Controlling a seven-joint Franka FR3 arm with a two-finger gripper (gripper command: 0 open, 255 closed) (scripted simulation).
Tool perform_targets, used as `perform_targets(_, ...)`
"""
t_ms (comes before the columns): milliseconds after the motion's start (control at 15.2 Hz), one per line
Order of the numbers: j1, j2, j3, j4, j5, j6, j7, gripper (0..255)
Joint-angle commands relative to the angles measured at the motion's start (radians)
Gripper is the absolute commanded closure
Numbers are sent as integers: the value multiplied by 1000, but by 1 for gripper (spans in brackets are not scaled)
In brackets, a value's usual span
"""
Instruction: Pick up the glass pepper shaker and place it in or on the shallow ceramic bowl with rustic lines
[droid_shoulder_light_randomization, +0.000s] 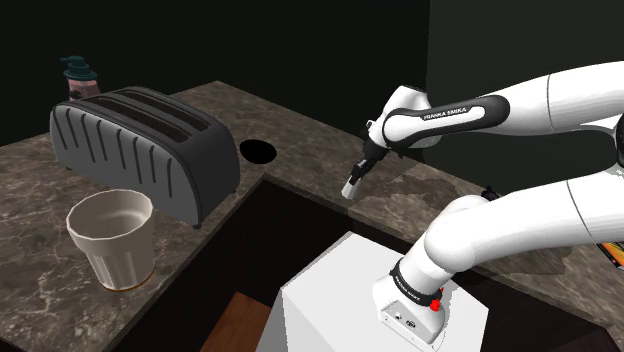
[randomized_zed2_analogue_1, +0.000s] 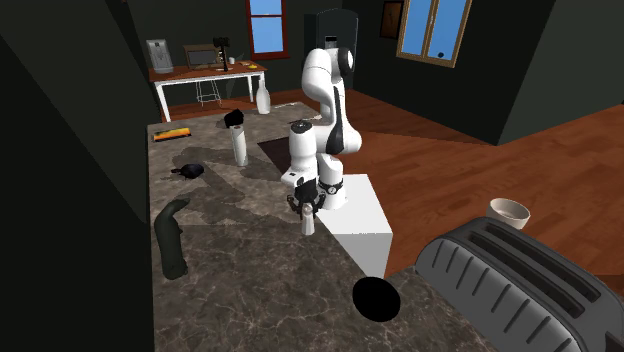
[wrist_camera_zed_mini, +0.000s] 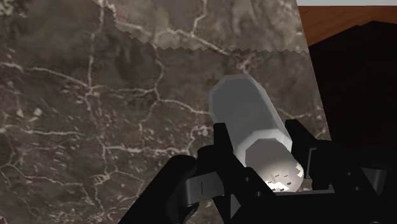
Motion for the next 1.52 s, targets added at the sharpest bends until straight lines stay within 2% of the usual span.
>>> perform_targets(0, 0, 0, 0, 0, 0, 0, 0, 255)
perform_targets(396, 0, 0, 0, 0, 0, 0, 0, 255)
perform_targets(1452, -1, -135, 55, 142, 25, -275, 17, 255)
